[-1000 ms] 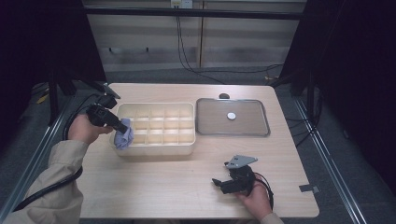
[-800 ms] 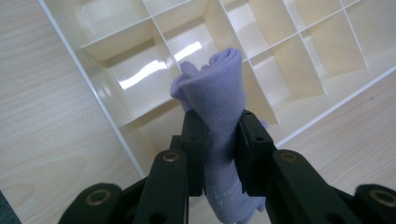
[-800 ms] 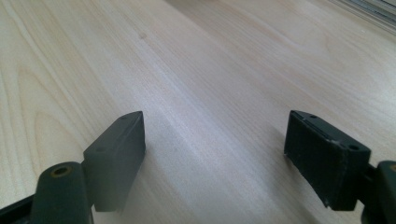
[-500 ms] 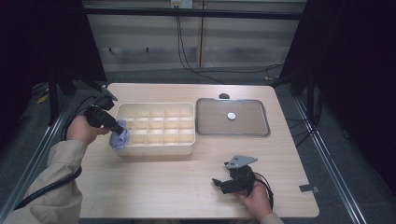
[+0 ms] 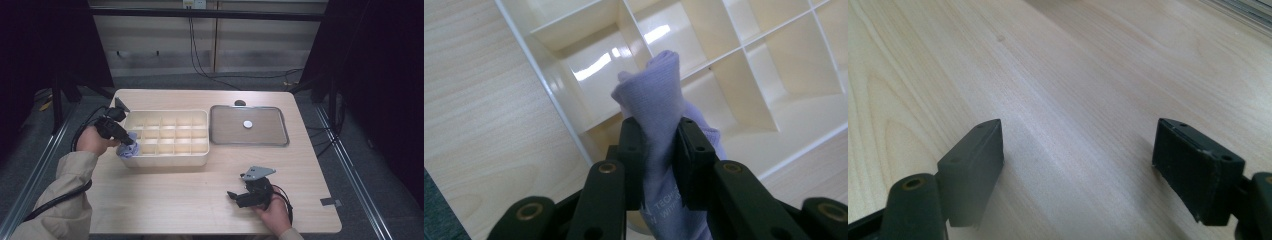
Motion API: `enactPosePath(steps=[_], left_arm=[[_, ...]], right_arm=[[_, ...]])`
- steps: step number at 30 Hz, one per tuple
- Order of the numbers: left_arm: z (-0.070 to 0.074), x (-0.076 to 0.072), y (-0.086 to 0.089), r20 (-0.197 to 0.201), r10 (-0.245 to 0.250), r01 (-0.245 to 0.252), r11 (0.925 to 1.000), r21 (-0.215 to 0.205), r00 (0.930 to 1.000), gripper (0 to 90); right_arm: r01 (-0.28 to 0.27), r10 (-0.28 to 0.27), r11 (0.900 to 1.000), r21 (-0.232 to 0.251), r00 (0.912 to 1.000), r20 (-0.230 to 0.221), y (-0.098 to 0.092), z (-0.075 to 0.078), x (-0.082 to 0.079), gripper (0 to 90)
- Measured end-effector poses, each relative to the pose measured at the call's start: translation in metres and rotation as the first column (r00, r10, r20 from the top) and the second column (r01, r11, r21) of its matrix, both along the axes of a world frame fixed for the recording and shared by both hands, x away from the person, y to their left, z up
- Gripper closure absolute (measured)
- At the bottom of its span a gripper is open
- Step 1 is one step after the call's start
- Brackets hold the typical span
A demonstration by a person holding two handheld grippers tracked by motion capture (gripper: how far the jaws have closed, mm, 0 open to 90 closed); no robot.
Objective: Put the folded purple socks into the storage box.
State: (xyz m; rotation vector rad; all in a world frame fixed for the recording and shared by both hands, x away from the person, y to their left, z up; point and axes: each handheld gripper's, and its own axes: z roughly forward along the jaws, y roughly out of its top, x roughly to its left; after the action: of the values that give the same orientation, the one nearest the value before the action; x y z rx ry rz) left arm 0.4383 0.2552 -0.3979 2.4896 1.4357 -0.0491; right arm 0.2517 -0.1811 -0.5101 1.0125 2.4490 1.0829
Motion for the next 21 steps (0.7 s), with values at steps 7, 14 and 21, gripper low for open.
enactPosePath(steps=[7, 14, 21], left_arm=[[-0.009, 0.001, -0.002, -0.005, -0.010, 0.011, 0.9992, 0.038, 0.9999, 76.4], [-0.012, 0.000, -0.007, -0.017, -0.010, 0.011, 0.9973, 0.073, 0.9998, 77.0], [-0.020, -0.001, -0.009, -0.032, -0.012, 0.016, 0.9948, 0.101, 0.9994, 77.8]], right_arm=[[0.000, 0.000, 1.000, 0.000, 1.0000, 0.000, 0.000, 0.000, 0.000, 20.3], [0.000, 0.000, 1.000, 0.000, 1.0000, 0.000, 0.000, 0.000, 0.000, 20.3], [0.000, 0.000, 1.000, 0.000, 1.0000, -0.002, 0.000, 0.000, 0.000, 20.3]])
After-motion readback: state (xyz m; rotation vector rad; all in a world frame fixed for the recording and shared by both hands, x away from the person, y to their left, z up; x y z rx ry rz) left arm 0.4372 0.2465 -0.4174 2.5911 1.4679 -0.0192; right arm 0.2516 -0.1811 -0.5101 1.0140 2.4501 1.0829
